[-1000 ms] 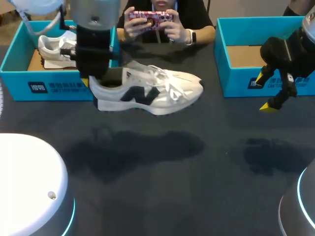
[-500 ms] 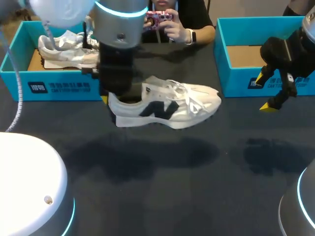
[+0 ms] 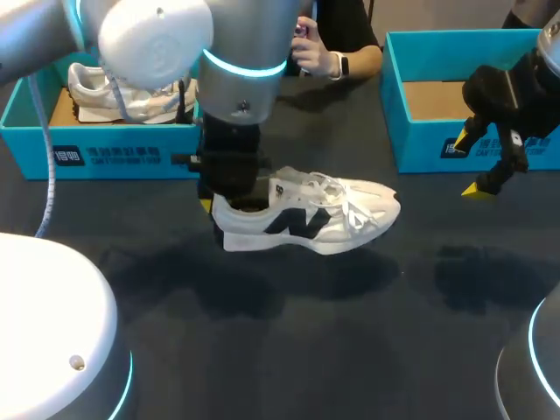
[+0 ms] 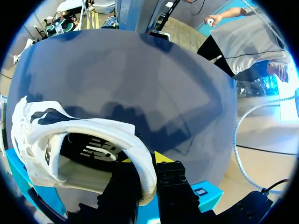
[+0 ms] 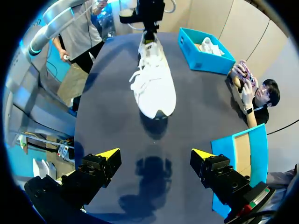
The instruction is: Take the shoe out of the shoebox, open the shoe tongue, remove and reinsert the insole, then place the shoe into the shoebox
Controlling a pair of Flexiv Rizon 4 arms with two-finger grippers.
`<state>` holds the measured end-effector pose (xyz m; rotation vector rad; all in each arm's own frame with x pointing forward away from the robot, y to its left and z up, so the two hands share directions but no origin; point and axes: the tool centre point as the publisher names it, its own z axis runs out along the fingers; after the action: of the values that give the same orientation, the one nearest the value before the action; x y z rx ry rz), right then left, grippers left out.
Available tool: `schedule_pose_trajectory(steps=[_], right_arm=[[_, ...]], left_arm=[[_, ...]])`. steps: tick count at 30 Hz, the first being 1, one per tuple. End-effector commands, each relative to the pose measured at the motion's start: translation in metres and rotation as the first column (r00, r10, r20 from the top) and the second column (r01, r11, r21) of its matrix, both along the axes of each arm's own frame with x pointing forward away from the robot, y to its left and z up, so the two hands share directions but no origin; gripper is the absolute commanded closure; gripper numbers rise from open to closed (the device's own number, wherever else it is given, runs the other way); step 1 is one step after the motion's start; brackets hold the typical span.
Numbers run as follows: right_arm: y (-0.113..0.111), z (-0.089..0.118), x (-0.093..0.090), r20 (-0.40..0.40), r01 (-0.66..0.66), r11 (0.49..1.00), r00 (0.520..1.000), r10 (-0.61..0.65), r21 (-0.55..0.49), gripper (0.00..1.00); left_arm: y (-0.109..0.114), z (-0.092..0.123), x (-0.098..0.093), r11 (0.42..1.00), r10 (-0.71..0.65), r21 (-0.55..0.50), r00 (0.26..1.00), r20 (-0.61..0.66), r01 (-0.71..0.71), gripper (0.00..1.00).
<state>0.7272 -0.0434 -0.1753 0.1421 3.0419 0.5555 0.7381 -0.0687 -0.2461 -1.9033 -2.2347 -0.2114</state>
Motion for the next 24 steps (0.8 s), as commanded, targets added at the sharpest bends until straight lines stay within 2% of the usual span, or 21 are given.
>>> schedule_pose_trajectory(steps=[1, 7, 15, 24], right_arm=[[0.001, -0.001, 0.001, -0.002, 0.000, 1.000, 1.000, 0.000, -0.002, 0.00], [0.001, -0.001, 0.001, -0.002, 0.000, 1.000, 1.000, 0.000, -0.002, 0.00], [0.001, -0.001, 0.001, -0.002, 0.000, 1.000, 1.000, 0.000, -0.002, 0.00], [0.001, -0.001, 0.001, -0.002, 0.000, 1.000, 1.000, 0.000, -0.002, 0.00]], left_arm=[[0.000, -0.030, 0.000, 1.000, 0.010, 0.002, 1.000, -0.015, -0.010, 1.00], [-0.004, -0.056, -0.001, 1.000, 0.011, -0.005, 1.000, 0.001, -0.011, 1.00], [-0.009, -0.077, -0.004, 1.000, -0.027, -0.013, 0.999, 0.019, 0.027, 1.00], [-0.015, -0.097, -0.006, 1.000, -0.004, 0.016, 0.999, 0.036, 0.004, 1.00]])
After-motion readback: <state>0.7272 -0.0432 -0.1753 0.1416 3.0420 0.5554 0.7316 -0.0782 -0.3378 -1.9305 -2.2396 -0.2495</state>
